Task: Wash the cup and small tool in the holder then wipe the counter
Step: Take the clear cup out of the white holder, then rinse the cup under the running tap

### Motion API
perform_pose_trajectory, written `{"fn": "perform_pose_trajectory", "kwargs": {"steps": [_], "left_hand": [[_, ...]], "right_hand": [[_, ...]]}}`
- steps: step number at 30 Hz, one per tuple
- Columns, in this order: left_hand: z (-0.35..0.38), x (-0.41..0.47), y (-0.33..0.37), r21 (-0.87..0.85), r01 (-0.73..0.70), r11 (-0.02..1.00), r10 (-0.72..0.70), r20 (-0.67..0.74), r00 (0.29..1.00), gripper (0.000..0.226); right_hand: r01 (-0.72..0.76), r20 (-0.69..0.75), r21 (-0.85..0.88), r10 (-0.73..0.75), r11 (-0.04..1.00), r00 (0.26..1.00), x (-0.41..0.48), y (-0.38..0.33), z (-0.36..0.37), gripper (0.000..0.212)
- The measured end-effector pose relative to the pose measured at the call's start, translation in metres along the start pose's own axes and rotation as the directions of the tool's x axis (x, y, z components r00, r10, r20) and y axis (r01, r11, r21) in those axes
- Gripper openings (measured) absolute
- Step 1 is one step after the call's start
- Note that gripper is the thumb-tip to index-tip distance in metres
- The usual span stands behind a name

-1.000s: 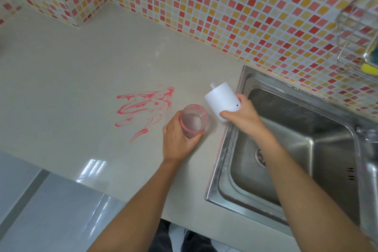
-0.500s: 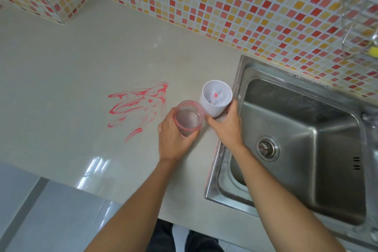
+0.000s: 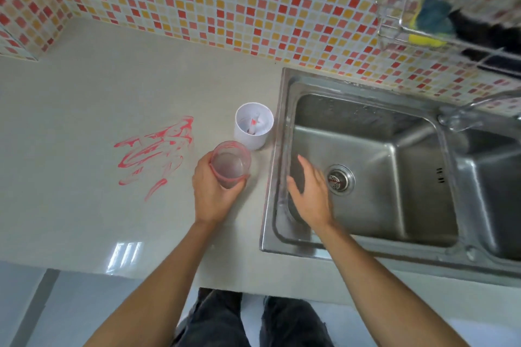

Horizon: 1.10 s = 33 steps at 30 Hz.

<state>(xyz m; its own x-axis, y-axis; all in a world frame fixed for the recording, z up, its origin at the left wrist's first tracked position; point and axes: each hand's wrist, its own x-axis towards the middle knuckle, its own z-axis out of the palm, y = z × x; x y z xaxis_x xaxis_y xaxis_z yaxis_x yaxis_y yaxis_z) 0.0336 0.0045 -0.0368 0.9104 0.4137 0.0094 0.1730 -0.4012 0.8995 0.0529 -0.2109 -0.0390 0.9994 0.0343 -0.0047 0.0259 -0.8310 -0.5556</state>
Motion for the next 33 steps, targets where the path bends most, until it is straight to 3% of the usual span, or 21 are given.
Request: {"fn": "perform_pose_trajectory", "kwargs": {"steps": [4, 7, 10, 16, 23, 33], "left_hand": [[0.019, -0.023, 0.017, 0.079, -0.173, 0.982, 0.161, 0.137, 0.977, 0.072], [0.049, -0.043, 0.034, 0.171, -0.321, 0.932, 0.267, 0.278, 0.923, 0.078], [0.085, -0.062, 0.054, 0.273, -0.465, 0.842, 0.35, 0.38, 0.856, 0.085], [0.147, -0.082, 0.078, 0.442, -0.682, 0.583, 0.408, 0.566, 0.716, 0.085], [0.188, -0.085, 0.086, 0.576, -0.753, 0.32, 0.346, 0.669, 0.658, 0.08], [0.207, -0.085, 0.089, 0.638, -0.761, 0.116, 0.258, 0.72, 0.644, 0.074]], "right_hand": [[-0.05, 0.074, -0.139, 0.061, 0.989, 0.995, -0.053, 0.055, -0.02, 0.055], [-0.145, 0.1, -0.221, 0.17, 0.965, 0.98, -0.081, 0.091, -0.038, 0.058], [-0.221, 0.123, -0.258, 0.259, 0.94, 0.958, -0.097, 0.127, -0.057, 0.059], [-0.23, 0.168, -0.349, 0.302, 0.909, 0.938, -0.096, 0.175, -0.083, 0.063], [-0.295, 0.165, -0.371, 0.375, 0.88, 0.912, -0.097, 0.193, -0.087, 0.068], [-0.264, 0.191, -0.406, 0.364, 0.875, 0.911, -0.097, 0.191, -0.09, 0.068]]}}
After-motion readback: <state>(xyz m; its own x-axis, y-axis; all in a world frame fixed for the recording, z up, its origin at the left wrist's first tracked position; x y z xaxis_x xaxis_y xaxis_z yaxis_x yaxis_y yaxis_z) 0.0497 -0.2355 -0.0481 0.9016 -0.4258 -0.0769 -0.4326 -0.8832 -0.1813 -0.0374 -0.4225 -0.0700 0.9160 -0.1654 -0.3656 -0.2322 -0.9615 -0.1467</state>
